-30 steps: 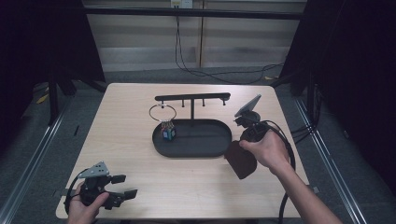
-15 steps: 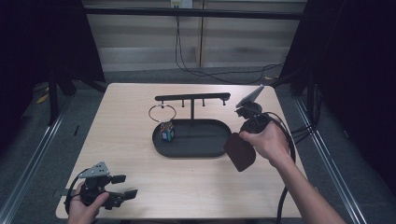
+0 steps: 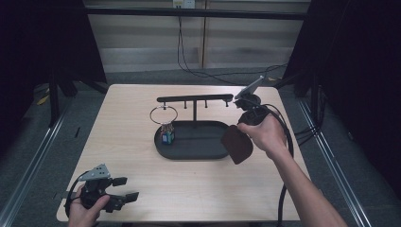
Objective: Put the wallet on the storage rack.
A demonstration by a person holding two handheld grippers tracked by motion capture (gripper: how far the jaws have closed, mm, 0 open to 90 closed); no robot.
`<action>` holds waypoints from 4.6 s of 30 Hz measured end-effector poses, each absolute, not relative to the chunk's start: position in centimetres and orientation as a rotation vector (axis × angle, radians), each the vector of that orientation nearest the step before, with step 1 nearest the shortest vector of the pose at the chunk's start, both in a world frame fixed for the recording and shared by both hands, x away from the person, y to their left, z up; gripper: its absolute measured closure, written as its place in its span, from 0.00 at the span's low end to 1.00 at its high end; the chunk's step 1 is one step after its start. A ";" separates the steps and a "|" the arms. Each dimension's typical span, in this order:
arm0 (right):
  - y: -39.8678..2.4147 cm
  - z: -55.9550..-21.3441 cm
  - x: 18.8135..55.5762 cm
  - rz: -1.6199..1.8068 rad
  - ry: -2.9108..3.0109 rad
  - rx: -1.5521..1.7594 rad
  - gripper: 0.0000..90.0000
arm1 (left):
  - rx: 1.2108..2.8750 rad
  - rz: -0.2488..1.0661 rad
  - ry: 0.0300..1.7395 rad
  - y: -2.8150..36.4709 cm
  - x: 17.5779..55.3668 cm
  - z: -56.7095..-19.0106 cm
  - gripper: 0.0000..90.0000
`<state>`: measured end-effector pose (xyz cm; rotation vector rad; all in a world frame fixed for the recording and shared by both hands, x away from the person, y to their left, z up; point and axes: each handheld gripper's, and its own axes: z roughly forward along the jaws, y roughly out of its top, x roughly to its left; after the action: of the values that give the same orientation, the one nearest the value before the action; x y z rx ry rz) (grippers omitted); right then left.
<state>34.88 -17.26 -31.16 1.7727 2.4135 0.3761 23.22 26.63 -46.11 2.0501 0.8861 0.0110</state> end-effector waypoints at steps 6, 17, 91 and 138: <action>-17.6 -31.1 36.0 0.400 2.384 1.797 0.93 | 2.056 0.005 0.878 26.5 23.1 -46.1 0.22; -17.9 -30.9 37.2 0.565 2.335 1.850 0.93 | 2.070 0.006 0.875 26.4 23.1 -46.1 0.22; -19.0 -42.3 40.5 0.924 2.141 2.047 0.73 | 2.070 0.007 0.872 26.1 23.3 -46.2 0.22; -22.9 -42.1 31.3 1.063 2.114 1.778 0.23 | 2.021 0.024 0.926 26.7 23.4 -46.2 0.22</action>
<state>31.25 -22.92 -42.09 1.7777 2.1139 1.0634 23.45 26.69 -46.23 2.0209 0.9257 0.0236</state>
